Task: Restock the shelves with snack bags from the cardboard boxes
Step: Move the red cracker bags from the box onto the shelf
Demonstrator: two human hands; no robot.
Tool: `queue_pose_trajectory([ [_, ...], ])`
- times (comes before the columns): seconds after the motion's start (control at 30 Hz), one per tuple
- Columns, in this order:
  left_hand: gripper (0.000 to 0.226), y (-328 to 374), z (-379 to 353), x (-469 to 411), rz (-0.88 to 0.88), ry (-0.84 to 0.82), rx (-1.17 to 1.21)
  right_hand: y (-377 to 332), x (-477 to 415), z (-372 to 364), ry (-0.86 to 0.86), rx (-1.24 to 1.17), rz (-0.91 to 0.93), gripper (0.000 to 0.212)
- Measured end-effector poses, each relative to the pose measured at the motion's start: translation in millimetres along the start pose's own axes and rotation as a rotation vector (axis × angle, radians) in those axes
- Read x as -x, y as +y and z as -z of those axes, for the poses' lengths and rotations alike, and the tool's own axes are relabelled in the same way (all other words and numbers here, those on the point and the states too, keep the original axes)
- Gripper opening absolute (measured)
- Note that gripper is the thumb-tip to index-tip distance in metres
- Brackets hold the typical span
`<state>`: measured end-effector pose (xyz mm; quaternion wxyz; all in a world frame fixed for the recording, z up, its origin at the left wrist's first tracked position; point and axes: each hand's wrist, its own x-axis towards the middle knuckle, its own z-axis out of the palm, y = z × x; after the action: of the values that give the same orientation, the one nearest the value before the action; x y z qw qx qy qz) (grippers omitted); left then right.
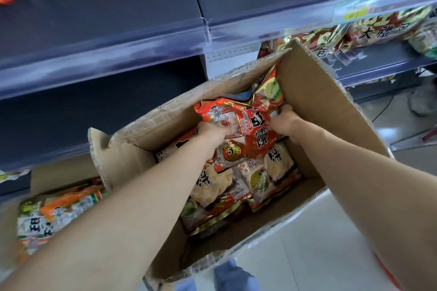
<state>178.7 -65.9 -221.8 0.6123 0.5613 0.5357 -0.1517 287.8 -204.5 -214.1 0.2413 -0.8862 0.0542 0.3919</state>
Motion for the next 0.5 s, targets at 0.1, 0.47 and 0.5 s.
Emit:
queue_pose_trajectory([
  [0.1,0.093,1.1,-1.6,-8.1,0.038,0.003,0.090,-0.7,-7.9,-1.7,-0.017,-0.131,-0.027,0.061],
  [0.47,0.072,-6.4,20.5,21.7,-0.011,-0.057,-0.006,0.5,26.2,15.1,-0.062,-0.350,-0.045,0.063],
  [0.5,0.072,-5.1,22.7,31.0,-0.023,-0.064,-0.015,0.5,32.9,19.8,-0.056,-0.346,-0.028,0.064],
])
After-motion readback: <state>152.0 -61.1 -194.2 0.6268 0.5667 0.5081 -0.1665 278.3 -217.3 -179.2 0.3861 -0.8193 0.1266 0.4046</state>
